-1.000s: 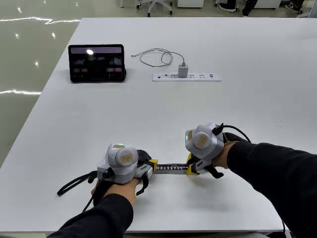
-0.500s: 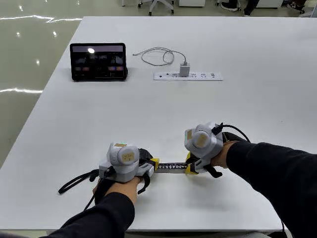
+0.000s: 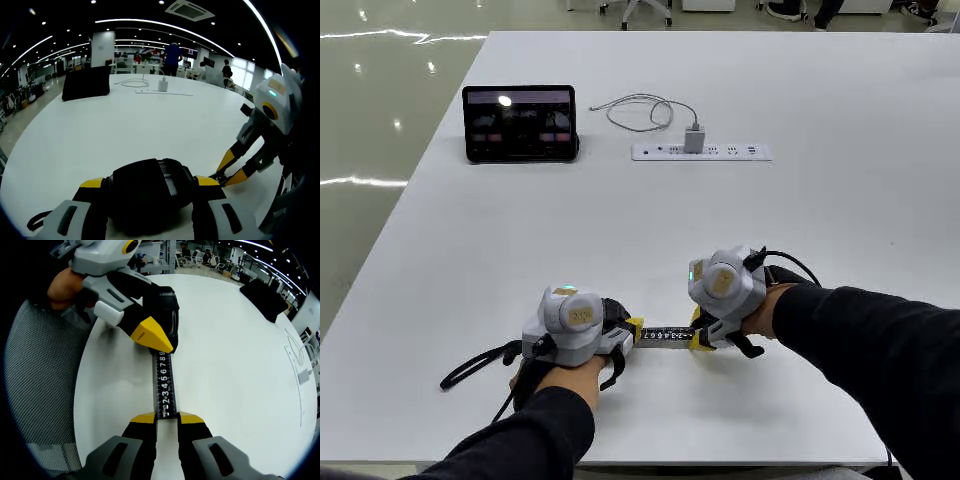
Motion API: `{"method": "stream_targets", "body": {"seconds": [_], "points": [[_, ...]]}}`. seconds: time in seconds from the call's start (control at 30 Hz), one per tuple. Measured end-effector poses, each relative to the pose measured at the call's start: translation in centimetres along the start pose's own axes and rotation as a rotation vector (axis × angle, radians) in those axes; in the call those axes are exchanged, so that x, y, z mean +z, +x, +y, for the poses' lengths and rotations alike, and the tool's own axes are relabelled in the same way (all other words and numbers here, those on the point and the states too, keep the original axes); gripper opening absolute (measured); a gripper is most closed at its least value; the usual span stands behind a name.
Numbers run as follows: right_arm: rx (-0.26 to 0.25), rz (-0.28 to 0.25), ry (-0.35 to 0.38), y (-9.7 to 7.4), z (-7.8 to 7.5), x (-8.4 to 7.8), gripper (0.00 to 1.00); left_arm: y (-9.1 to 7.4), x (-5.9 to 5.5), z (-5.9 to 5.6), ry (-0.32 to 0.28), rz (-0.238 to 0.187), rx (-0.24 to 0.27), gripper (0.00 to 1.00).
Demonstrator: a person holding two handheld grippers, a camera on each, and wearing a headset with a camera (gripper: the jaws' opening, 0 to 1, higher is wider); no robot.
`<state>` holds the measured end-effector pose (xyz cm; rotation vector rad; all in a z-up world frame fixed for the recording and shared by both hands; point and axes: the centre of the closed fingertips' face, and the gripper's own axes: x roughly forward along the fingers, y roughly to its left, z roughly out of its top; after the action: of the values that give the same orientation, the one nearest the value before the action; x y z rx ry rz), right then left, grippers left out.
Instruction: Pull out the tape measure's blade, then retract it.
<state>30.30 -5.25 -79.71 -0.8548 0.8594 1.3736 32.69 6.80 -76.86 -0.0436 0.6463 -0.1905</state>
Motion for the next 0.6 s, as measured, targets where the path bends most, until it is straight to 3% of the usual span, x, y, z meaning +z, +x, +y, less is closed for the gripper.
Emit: {"method": "stream_targets", "body": {"seconds": [0.6], "points": [[-0.007, -0.027, 0.012, 0.6, 0.1, 1.2, 0.11, 0.0, 0.0, 0.0, -0.003, 0.0, 0.0, 0.65]]}}
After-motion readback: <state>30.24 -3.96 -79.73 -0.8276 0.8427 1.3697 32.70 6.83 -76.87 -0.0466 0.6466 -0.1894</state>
